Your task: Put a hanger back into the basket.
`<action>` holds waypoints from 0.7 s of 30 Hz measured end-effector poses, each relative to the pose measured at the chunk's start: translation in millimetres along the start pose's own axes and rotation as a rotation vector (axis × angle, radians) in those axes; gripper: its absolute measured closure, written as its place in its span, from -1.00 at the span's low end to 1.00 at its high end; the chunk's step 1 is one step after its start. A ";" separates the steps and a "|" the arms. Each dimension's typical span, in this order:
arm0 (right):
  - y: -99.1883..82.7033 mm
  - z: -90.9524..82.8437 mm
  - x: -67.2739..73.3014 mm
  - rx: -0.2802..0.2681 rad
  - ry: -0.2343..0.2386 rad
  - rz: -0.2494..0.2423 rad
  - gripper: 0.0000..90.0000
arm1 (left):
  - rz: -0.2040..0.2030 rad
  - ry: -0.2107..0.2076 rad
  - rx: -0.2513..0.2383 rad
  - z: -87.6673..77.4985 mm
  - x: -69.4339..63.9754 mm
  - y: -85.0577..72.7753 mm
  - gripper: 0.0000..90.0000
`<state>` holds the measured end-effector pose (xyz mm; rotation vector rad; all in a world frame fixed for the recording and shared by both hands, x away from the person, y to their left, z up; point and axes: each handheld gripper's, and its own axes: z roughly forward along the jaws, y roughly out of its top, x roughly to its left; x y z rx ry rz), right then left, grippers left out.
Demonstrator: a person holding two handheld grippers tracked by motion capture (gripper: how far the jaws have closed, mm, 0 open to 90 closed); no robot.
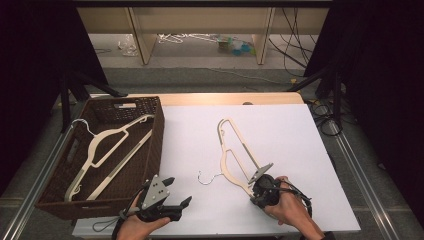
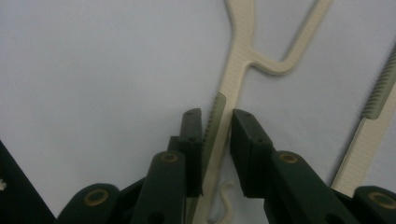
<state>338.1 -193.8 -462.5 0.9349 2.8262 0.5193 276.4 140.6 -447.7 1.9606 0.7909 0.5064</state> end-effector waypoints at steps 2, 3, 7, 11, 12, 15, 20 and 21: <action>-0.7 -1.1 -1.5 -0.001 0.013 -0.005 0.69 | -0.005 0.003 0.001 -0.5 0.4 -0.5 -0.51; -0.9 -1.7 -2.0 0.000 0.018 -0.011 0.70 | 0.008 0.003 0.005 -0.8 1.6 -0.6 -0.51; -2.8 -4.2 -3.2 0.016 0.030 -0.069 0.72 | -0.001 0.001 0.001 -0.8 2.5 -0.6 -0.50; -7.6 -7.6 -6.4 0.033 0.050 -0.127 0.72 | -0.011 0.002 -0.005 -0.8 2.2 -0.2 -0.50; -8.3 -8.1 -7.2 0.033 0.048 -0.140 0.73 | -0.008 0.001 -0.006 -0.6 2.2 -0.2 -0.50; -10.7 -9.7 -10.8 0.032 0.069 -0.125 0.73 | -0.004 -0.005 0.004 0.1 1.9 -1.2 -0.50; -10.6 -7.2 -11.4 0.028 0.067 -0.066 0.72 | 0.009 -0.003 0.011 1.1 1.1 -0.8 -0.50; -10.7 -6.8 -11.4 0.026 0.063 -0.061 0.72 | 0.004 -0.002 0.007 1.6 0.9 -0.4 -0.50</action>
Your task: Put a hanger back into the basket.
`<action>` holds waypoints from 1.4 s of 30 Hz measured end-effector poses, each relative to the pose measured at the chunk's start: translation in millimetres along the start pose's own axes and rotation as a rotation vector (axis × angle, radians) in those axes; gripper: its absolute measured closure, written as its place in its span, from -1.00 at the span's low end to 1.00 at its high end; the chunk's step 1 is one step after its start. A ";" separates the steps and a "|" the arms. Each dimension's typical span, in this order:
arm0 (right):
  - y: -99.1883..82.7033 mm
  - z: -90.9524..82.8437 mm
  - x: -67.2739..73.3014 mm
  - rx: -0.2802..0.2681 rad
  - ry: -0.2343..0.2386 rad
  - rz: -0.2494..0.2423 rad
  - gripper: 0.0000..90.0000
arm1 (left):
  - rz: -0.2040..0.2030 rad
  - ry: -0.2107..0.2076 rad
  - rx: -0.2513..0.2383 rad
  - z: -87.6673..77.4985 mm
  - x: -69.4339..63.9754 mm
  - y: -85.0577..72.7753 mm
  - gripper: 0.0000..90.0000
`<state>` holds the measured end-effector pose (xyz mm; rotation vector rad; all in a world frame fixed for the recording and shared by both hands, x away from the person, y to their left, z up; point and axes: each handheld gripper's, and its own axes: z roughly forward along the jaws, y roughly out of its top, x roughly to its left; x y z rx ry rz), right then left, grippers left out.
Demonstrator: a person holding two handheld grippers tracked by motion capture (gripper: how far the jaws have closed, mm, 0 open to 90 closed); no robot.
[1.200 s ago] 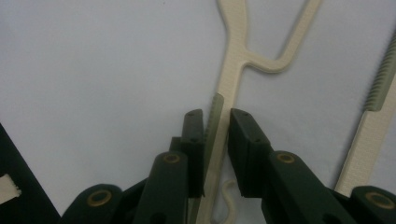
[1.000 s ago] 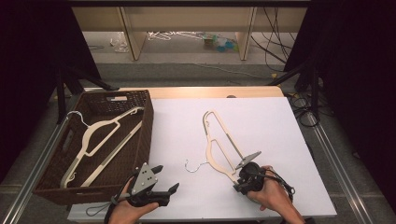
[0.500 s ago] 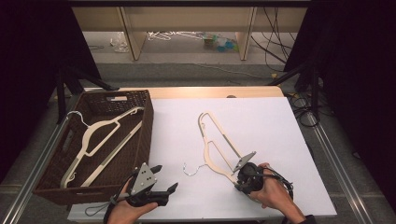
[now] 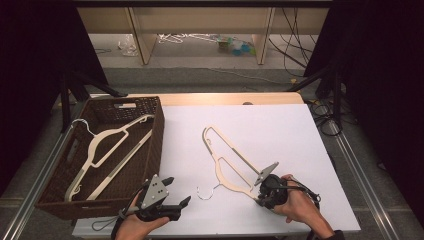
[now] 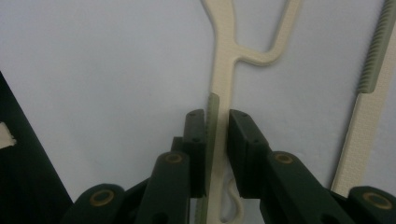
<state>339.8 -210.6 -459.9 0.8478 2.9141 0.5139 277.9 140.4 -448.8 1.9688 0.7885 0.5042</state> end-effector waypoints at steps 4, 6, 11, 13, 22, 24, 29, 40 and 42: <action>0.7 1.3 3.3 0.008 -0.024 0.040 0.71 | 0.013 0.003 0.012 1.9 0.6 0.6 -0.50; 1.8 1.9 6.5 0.010 -0.049 0.042 0.71 | 0.015 0.005 0.006 3.9 0.8 2.1 -0.50; 2.9 2.2 8.3 0.019 -0.060 0.056 0.70 | 0.064 -0.007 0.004 11.1 0.0 8.3 -0.49; 3.5 2.4 8.7 0.022 -0.063 0.049 0.72 | 0.070 -0.009 0.004 14.9 0.0 11.7 -0.49; 5.9 -1.5 6.0 0.035 -0.049 0.029 0.76 | 0.109 -0.050 0.064 35.2 0.1 20.4 -0.48; 6.8 -6.5 6.0 0.043 -0.038 0.016 0.75 | 0.147 -0.042 0.082 40.9 2.2 24.5 -0.47; 7.4 -20.7 7.7 0.051 -0.036 -0.006 0.75 | 0.241 -0.068 0.139 59.6 4.3 31.7 -0.41; 7.9 -37.1 11.9 0.051 -0.032 -0.042 0.76 | 0.411 -0.074 0.209 105.3 0.6 32.5 -0.32; 7.6 -38.3 11.2 0.051 -0.030 -0.048 0.76 | 0.447 -0.084 0.219 111.9 -1.0 33.5 -0.30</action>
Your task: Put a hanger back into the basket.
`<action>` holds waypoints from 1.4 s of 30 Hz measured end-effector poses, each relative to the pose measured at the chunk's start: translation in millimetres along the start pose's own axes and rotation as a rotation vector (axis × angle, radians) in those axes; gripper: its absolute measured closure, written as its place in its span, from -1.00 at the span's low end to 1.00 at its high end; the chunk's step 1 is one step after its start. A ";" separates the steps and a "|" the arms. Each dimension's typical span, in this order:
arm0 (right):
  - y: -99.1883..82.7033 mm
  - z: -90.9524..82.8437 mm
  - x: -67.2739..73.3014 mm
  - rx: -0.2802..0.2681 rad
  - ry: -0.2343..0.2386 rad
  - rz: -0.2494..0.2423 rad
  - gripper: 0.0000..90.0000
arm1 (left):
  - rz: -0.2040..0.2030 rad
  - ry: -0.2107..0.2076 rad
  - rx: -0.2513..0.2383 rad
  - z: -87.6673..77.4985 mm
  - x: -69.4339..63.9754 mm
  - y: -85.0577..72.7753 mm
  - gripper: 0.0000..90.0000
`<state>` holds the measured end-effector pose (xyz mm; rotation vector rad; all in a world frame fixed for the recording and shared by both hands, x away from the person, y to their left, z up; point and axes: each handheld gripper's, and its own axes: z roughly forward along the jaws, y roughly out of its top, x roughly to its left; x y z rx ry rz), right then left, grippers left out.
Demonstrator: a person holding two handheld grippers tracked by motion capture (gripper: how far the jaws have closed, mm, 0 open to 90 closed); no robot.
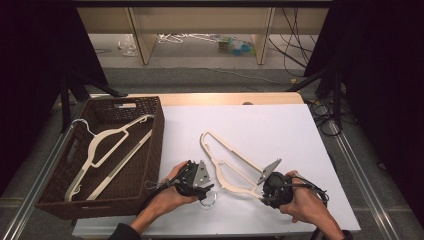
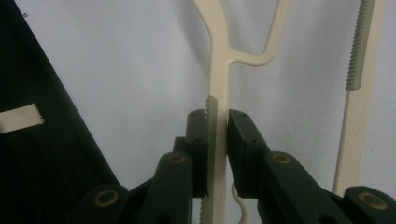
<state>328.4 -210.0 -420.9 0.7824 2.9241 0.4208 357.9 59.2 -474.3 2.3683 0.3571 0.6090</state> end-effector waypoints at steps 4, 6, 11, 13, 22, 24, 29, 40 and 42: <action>-0.1 -1.3 1.2 0.003 0.007 0.001 0.76 | 0.049 -0.005 0.005 7.9 -2.5 5.4 -0.28; -0.7 -1.9 0.6 0.000 0.006 -0.002 0.76 | 0.075 0.003 0.009 10.4 -4.7 7.2 -0.27; -1.2 -4.1 -1.0 -0.001 0.011 -0.011 0.76 | 0.154 -0.001 0.044 14.1 -9.0 10.7 -0.28; -1.2 -4.6 -0.8 0.002 0.018 -0.008 0.76 | 0.162 0.013 0.038 16.9 -11.1 11.5 -0.28; -2.7 -5.8 -1.8 -0.011 0.029 -0.035 0.75 | 0.256 -0.011 -0.023 23.4 -6.0 13.8 -0.21; -3.5 -5.3 -2.3 -0.016 0.040 -0.039 0.75 | 0.290 -0.028 -0.067 22.6 -4.5 13.5 -0.14; -8.6 -4.6 -7.2 -0.032 0.079 -0.048 0.75 | 0.386 -0.088 -0.131 17.1 -7.4 20.1 0.12; -21.1 -1.9 -18.7 -0.043 0.117 -0.035 0.75 | 0.597 -0.122 -0.093 15.1 -18.2 36.3 0.50; -22.2 -2.5 -20.3 -0.049 0.113 -0.022 0.74 | 0.623 -0.128 -0.082 11.7 -18.8 40.4 0.55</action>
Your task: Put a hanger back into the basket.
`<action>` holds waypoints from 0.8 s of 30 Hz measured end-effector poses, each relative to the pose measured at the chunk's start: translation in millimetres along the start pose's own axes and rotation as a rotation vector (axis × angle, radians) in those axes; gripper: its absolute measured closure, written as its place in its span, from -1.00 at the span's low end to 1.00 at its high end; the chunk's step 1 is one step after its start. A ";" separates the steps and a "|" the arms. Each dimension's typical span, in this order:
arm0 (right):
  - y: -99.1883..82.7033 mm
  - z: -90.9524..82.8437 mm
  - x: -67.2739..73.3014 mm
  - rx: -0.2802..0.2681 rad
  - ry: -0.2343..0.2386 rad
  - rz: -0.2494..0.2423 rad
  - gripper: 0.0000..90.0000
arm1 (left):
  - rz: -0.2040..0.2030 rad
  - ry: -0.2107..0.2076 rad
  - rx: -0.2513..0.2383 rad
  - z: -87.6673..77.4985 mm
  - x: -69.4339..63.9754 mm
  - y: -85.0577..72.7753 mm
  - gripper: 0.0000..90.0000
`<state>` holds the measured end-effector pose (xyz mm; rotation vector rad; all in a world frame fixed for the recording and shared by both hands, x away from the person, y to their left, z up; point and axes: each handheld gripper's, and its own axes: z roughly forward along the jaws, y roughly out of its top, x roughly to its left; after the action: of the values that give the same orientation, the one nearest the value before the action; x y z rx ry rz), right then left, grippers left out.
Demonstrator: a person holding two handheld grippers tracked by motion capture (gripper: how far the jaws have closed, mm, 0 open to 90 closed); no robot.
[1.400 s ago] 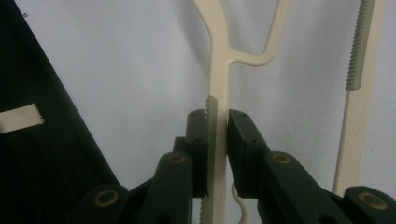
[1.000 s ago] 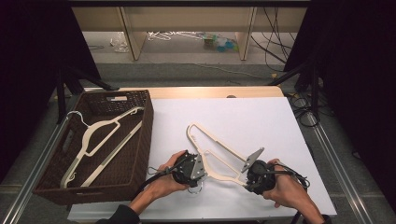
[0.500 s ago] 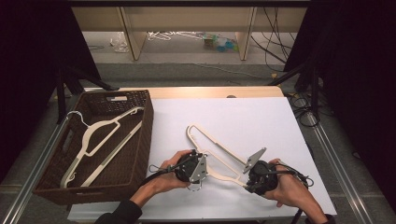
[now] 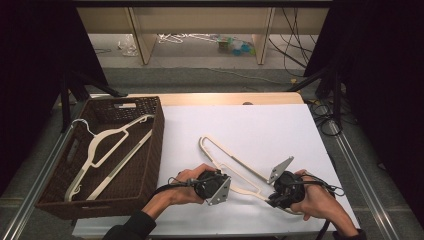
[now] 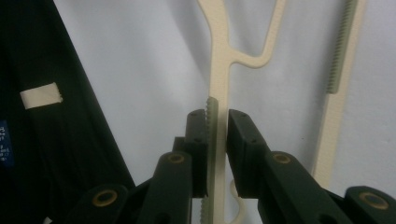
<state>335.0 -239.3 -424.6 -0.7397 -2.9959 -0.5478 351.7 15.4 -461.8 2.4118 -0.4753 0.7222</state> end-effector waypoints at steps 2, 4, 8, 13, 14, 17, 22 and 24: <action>-1.1 -4.0 -1.2 -0.016 -0.004 0.008 0.67 | 0.003 -0.014 -0.001 -2.6 1.6 4.9 0.59; -0.7 -11.8 -1.2 -0.046 -0.042 0.016 0.53 | 0.002 -0.006 -0.003 -5.2 4.8 7.8 0.62; 2.4 -29.8 1.1 -0.149 -0.115 0.021 0.22 | 0.013 0.002 -0.008 -13.5 15.5 15.6 0.68; 6.7 -44.7 4.0 -0.297 -0.181 0.047 0.02 | -0.064 0.030 -0.011 -23.3 26.2 22.7 0.79; 7.0 -46.4 4.5 -0.326 -0.194 0.053 0.00 | -0.090 0.032 -0.009 -24.5 27.8 23.6 0.80; 7.3 -55.0 6.3 -0.416 -0.201 0.059 0.00 | -0.176 0.038 0.004 -27.8 32.3 24.2 0.83; 6.1 -63.2 9.1 -0.467 -0.195 0.079 -0.04 | -0.297 0.044 0.019 -40.7 48.5 24.9 0.83; 5.6 -63.7 10.0 -0.489 -0.187 0.087 -0.04 | -0.338 0.046 0.003 -47.6 56.3 23.8 0.84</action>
<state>323.9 -251.6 -362.0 -0.9837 -2.9956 -1.3008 366.5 16.8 -385.8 2.3884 -0.0431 0.6255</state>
